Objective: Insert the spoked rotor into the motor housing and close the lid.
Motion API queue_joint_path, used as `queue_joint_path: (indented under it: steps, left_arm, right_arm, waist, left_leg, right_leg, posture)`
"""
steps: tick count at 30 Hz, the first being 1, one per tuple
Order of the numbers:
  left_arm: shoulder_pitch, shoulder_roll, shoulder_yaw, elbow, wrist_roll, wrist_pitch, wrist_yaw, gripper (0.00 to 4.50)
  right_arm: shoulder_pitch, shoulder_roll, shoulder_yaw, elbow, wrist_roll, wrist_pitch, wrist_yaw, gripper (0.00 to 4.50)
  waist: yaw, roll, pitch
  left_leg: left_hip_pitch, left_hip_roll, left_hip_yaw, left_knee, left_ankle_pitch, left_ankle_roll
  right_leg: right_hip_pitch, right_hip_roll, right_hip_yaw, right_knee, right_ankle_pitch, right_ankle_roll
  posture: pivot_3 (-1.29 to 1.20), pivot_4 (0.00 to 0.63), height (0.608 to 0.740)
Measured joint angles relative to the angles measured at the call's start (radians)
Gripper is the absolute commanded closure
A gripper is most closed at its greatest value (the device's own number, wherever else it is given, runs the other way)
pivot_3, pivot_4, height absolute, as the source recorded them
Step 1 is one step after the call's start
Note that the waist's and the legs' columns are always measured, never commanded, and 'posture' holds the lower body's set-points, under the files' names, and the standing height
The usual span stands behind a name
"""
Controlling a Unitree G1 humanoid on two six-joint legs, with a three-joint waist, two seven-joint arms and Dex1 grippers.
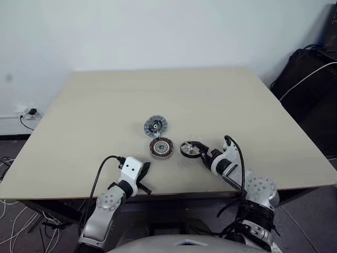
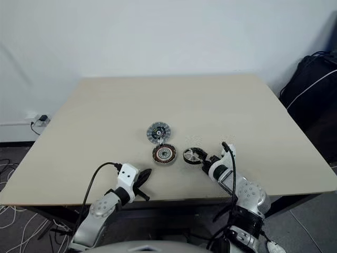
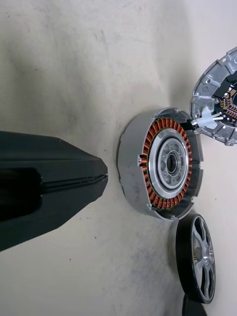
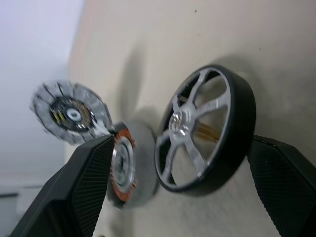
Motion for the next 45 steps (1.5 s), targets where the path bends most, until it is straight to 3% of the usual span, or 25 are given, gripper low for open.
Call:
queue_joint_path:
  steps: [1, 4, 11, 15, 26, 33, 45]
  left_arm:
    - [-0.001, 0.000, 0.000, 0.000, 0.000, 0.000, -0.002, 4.50]
    - [-0.002, 0.000, 0.000, 0.000, 0.000, 0.001, -0.004, 4.50]
    - [-0.009, 0.001, 0.002, 0.000, -0.001, 0.002, -0.004, 4.50]
    - [-0.009, 0.000, 0.003, 0.000, -0.001, 0.003, -0.003, 4.50]
    - [-0.004, 0.000, 0.003, 0.000, 0.000, 0.004, -0.002, 4.50]
    - [-0.003, 0.000, 0.001, 0.000, 0.000, 0.004, -0.003, 4.50]
    - [0.011, 0.002, 0.002, -0.007, 0.000, 0.003, -0.003, 4.50]
  right_arm:
    - [-0.006, 0.003, -0.007, 0.017, 0.014, -0.009, -0.006, 0.08]
    - [-0.007, 0.004, -0.016, 0.051, 0.041, -0.027, -0.016, 0.64]
    - [-0.005, 0.001, -0.002, 0.089, 0.056, -0.049, -0.045, 3.04]
    - [0.002, -0.006, 0.027, 0.078, 0.070, -0.056, -0.035, 4.08]
    - [0.074, -0.023, 0.079, 0.011, 0.122, -0.061, -0.043, 4.08]
    - [0.086, -0.023, 0.117, -0.022, 0.146, -0.166, -0.004, 4.08]
    - [0.002, -0.029, 0.342, 0.062, 0.161, -0.277, 0.071, 4.08]
  waist:
    - [0.000, 0.000, 0.000]
    - [0.000, 0.000, 0.000]
    - [-0.001, 0.000, 0.000]
    - [-0.001, 0.001, -0.001]
    - [0.000, 0.003, -0.005]
    - [-0.002, 0.004, -0.003]
    - [-0.002, 0.003, -0.001]
  left_leg:
    - [0.000, 0.000, 0.000, 0.000, 0.000, 0.000]
    - [0.000, 0.000, 0.000, 0.000, 0.000, 0.000]
    - [0.000, 0.000, 0.000, 0.000, 0.000, 0.000]
    - [0.000, 0.000, 0.000, 0.000, 0.000, 0.000]
    - [0.000, 0.000, 0.000, 0.000, 0.000, 0.001]
    - [-0.001, 0.000, 0.000, -0.001, 0.000, 0.001]
    - [-0.001, 0.000, 0.001, -0.001, 0.000, 0.001]
  right_leg:
    - [0.000, 0.000, 0.000, 0.000, 0.000, 0.000]
    - [0.000, 0.000, 0.000, 0.000, 0.000, 0.000]
    - [0.000, 0.000, 0.000, 0.000, 0.000, 0.000]
    - [0.000, 0.000, 0.000, 0.000, 0.000, 0.000]
    - [0.001, 0.000, 0.000, -0.001, -0.002, 0.003]
    - [0.000, 0.000, 0.000, -0.001, -0.002, 0.003]
    - [-0.001, 0.000, 0.001, -0.001, 0.001, -0.001]
  posture:
    - [0.00, 0.000, 0.740]
    - [0.00, 0.000, 0.740]
    - [0.00, 0.000, 0.740]
    - [0.00, 0.000, 0.740]
    - [0.00, 0.000, 0.740]
    - [0.00, 0.000, 0.740]
    - [0.00, 0.000, 0.740]
